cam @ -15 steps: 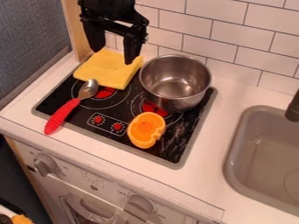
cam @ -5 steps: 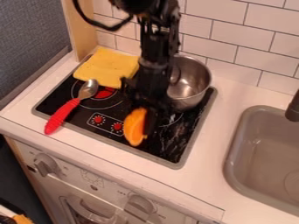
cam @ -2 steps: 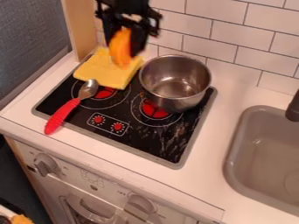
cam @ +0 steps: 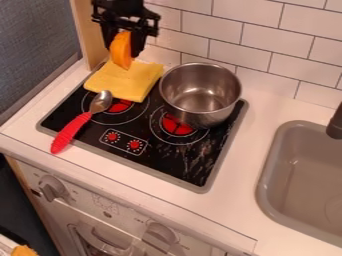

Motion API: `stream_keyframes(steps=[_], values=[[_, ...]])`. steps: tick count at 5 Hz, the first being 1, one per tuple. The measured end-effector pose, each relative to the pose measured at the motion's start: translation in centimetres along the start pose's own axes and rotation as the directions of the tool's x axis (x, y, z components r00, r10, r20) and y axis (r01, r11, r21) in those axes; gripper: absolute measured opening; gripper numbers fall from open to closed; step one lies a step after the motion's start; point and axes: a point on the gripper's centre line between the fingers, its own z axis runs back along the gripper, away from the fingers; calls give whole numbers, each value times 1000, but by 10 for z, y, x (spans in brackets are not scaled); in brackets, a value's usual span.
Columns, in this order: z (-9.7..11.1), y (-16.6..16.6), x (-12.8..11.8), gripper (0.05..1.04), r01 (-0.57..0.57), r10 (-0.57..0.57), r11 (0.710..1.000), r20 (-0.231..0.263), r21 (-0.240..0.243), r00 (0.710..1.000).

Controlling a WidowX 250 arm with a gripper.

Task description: Put the pumpkin on the top of the yellow cloth

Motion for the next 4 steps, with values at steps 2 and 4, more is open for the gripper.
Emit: stream_keyframes(steps=[2, 4], values=[[-13, 26, 9, 685, -56, 54, 998, 82, 31, 995], [-29, 27, 2, 1005, -76, 78, 996, 23, -50, 997]])
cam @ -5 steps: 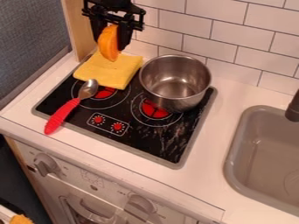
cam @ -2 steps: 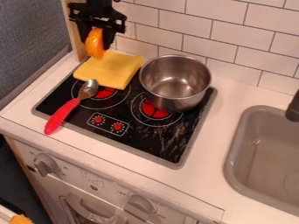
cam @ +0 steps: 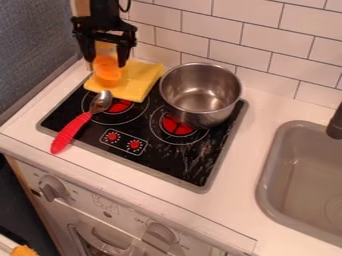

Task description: Put the pumpkin on the top of the yellow cloth

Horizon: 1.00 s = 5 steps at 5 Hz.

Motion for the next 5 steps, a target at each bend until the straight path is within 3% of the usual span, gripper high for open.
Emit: stream_keyframes(steps=[2, 4, 5], values=[[0, -8, 0, 1001, 63, -63, 998, 1, -26, 998], [24, -39, -2, 1001, 226, -225, 974, 15, -14, 974], [18, -41, -9, 1001, 235, -235, 972, -9, -21, 972]])
